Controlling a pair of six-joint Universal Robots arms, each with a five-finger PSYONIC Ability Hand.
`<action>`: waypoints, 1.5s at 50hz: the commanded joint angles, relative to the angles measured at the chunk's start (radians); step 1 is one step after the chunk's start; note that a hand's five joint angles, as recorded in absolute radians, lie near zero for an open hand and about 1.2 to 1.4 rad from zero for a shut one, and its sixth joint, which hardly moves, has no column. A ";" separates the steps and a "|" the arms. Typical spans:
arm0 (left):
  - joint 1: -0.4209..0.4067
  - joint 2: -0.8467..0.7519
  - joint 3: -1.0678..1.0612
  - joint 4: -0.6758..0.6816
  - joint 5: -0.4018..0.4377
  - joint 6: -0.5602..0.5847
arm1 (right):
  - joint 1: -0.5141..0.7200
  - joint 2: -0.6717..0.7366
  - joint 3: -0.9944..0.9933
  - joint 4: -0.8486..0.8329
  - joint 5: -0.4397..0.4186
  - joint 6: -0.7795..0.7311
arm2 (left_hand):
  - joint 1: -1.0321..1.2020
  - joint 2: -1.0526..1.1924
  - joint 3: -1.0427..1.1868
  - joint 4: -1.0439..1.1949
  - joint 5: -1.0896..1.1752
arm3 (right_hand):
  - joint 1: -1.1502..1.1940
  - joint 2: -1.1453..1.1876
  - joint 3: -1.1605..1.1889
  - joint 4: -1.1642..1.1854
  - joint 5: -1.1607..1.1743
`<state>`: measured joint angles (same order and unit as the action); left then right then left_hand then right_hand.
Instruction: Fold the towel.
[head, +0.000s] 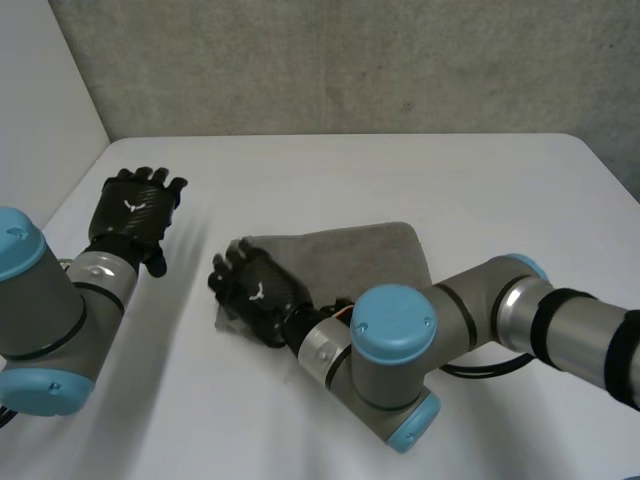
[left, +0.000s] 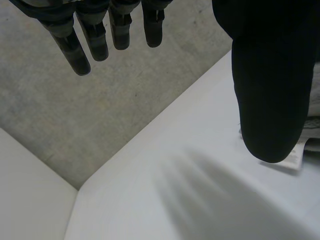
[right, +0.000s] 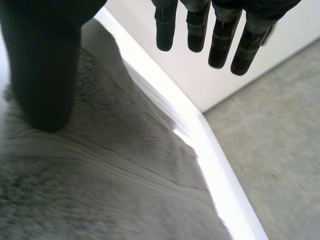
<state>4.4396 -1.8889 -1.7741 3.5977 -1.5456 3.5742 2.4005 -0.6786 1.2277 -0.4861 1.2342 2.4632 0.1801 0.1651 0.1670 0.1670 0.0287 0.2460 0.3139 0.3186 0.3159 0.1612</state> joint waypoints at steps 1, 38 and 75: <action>-0.077 -0.001 0.015 0.004 0.001 -0.040 | -0.069 -0.193 0.082 0.047 0.176 0.132 | -0.006 0.009 0.008 0.008 -0.029 | -0.071 -0.139 -0.144 -0.141 -0.161; -0.250 -0.135 0.030 -0.005 -0.099 -0.017 | -0.397 -0.389 0.331 0.086 0.240 0.260 | -0.006 0.009 0.008 0.008 -0.029 | 1.150 1.082 1.078 1.080 1.060; -0.108 0.088 0.044 -0.077 -0.134 -0.236 | -0.026 -0.292 0.001 0.244 0.215 0.450 | -0.006 0.009 0.008 0.008 -0.029 | -0.071 -0.139 -0.144 -0.141 -0.161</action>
<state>4.3483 -1.7810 -1.7924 3.5203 -1.7339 3.3945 2.4518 -0.8409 1.2207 -0.2861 1.3956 2.7280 0.1800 0.1650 0.1670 0.1670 0.0272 0.2073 0.2308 0.2228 0.2316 0.0615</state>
